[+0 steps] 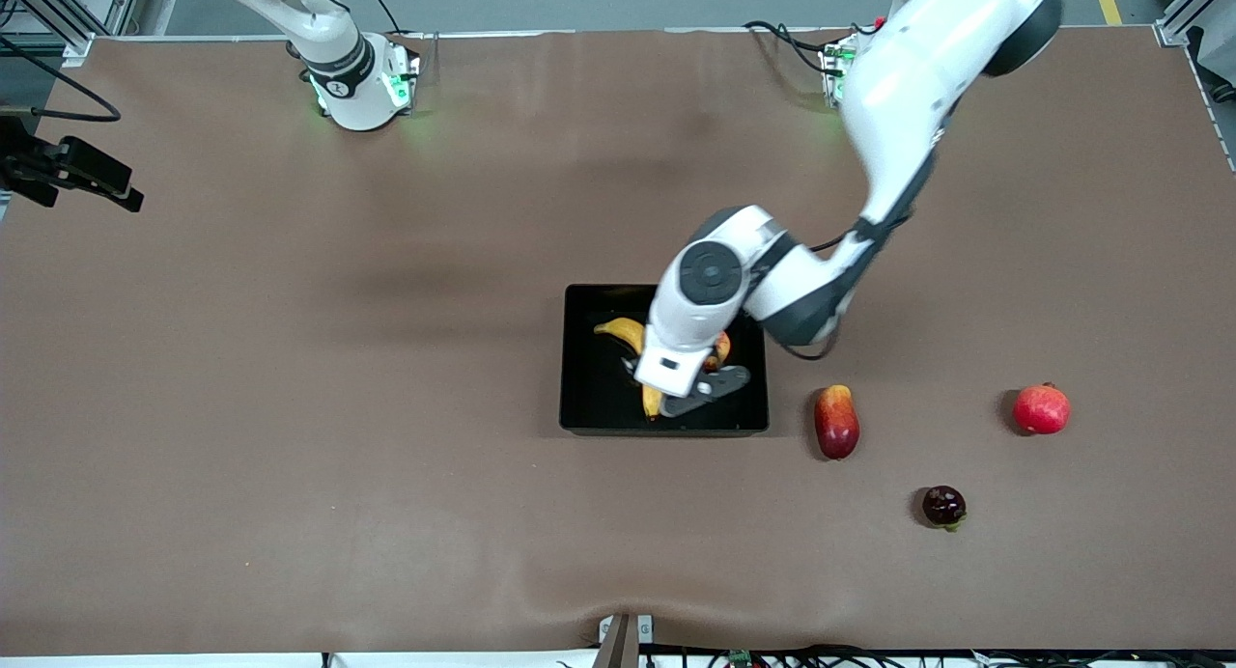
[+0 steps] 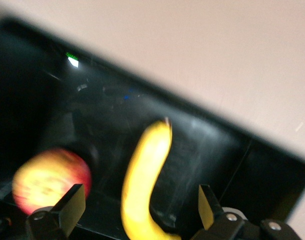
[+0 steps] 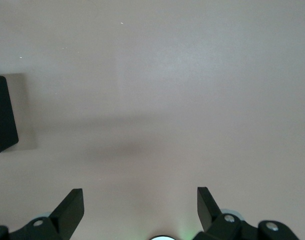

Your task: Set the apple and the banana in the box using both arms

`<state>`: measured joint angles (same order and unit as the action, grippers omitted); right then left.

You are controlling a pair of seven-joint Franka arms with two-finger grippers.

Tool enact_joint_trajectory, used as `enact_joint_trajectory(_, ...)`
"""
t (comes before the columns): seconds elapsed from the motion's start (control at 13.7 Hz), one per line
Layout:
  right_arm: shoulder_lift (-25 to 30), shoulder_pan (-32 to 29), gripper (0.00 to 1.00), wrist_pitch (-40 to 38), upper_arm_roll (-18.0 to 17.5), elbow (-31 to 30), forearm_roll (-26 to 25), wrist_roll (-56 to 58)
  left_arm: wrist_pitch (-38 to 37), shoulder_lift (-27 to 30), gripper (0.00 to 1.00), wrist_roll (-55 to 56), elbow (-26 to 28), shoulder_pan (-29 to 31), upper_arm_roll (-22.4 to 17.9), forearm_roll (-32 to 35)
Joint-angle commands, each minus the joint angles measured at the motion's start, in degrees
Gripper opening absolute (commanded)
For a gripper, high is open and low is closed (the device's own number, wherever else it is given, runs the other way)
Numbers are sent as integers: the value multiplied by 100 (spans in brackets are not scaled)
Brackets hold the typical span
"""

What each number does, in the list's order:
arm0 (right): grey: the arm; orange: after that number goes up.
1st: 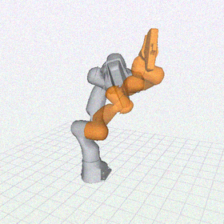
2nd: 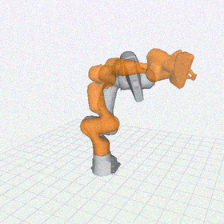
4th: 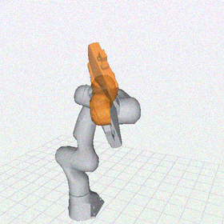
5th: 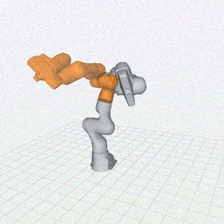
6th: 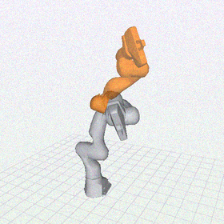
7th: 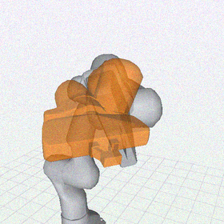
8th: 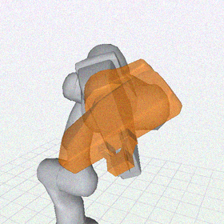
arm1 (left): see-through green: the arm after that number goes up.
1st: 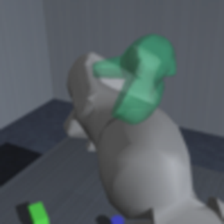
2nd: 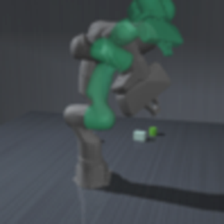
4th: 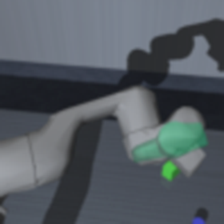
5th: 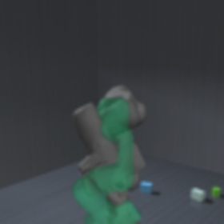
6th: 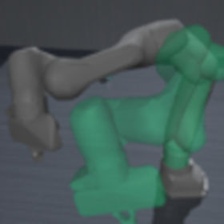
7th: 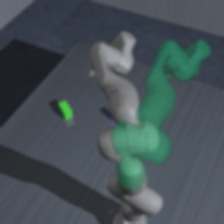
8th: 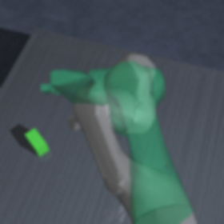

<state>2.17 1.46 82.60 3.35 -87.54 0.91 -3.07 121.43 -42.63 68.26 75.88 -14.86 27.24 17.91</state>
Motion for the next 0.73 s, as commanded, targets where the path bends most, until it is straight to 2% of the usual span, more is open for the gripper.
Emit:
enact_joint_trajectory(0.0,82,-15,100,-25,-62,-35,-47,43,-845,1131,100,-435,270,666,9,20)
enact_joint_trajectory(0.15,73,-14,100,19,-45,-35,-56,43,-1330,1606,100,-682,279,1097,1,2)
enact_joint_trajectory(0.29,56,-32,100,10,-62,-43,-29,60,-1761,1950,100,-1521,279,1563,27,-33)
enact_joint_trajectory(0.66,29,-14,100,-52,-62,-35,85,122,-2904,2732,100,-3273,314,2214,36,-410)
